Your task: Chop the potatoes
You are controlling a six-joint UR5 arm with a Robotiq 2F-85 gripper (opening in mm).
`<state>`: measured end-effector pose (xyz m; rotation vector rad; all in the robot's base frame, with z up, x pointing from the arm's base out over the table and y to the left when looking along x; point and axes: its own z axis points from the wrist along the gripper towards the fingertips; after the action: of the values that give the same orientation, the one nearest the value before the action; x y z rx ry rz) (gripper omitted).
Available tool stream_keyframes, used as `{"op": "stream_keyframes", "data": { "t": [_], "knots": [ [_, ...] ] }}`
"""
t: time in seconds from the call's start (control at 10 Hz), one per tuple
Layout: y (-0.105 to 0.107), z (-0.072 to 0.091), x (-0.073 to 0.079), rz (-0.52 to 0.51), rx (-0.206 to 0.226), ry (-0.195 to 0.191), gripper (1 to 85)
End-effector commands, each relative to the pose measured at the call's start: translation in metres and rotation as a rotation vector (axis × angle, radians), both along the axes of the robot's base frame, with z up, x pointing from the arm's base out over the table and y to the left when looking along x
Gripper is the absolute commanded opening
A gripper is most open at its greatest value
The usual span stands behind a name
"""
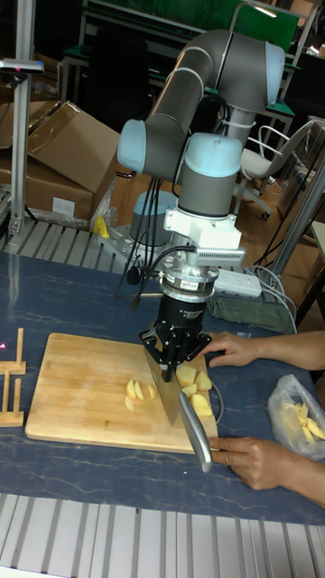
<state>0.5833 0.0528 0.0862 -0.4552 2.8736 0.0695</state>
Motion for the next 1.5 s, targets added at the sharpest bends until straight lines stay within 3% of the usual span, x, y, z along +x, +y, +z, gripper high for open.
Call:
{"op": "stream_keyframes", "data": {
  "t": [0.0, 1.4],
  "knots": [
    [0.0023, -0.003, 0.0034, -0.003, 0.013, -0.011, 1.0],
    [-0.0012, -0.0074, 0.0046, 0.01, 0.01, -0.019, 1.0]
  ]
}}
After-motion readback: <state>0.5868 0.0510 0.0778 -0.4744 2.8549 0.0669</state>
